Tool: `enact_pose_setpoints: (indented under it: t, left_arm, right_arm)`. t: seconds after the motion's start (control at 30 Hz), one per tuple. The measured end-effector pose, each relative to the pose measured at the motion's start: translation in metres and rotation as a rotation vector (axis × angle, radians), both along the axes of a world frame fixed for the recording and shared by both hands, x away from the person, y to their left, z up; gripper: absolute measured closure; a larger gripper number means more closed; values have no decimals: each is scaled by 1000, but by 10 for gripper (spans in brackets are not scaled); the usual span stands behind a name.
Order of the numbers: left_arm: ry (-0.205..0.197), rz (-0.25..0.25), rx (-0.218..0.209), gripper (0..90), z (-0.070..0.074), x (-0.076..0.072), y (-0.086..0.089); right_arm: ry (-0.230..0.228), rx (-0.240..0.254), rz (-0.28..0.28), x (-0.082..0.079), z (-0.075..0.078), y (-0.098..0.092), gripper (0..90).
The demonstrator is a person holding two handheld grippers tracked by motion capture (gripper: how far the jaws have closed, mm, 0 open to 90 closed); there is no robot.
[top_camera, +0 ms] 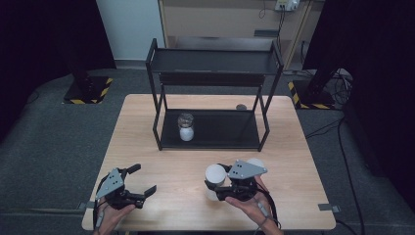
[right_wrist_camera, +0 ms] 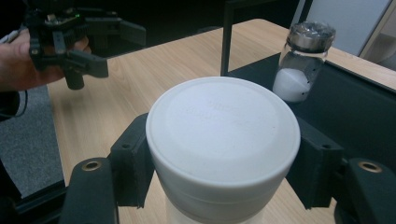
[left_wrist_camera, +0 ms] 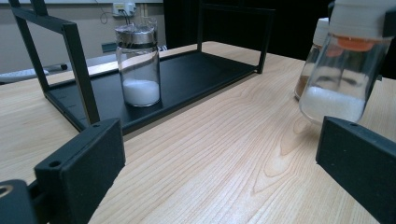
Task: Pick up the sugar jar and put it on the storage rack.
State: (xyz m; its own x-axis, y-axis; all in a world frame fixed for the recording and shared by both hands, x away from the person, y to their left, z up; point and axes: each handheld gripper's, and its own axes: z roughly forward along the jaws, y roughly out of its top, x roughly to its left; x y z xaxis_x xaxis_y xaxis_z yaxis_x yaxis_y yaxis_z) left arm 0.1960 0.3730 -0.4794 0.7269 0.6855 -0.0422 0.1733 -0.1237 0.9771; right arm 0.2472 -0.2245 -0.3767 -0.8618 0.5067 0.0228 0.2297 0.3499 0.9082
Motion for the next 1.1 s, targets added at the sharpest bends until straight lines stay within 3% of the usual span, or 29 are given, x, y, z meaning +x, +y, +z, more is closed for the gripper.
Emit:
enact_pose_setpoints:
  t: [0.53,0.8,1.1]
  left_arm:
    - [3,-2,-3,0,0,0,0]
    - [4,-3,-4,0,-1,1,1]
    - [4,-3,-5,1,-1,1,1]
  right_arm:
    - [6,23,-40,24,37,20,341]
    - [-15,9,-43,39,60,25,341]
    - [-14,6,-98,57,73,33,341]
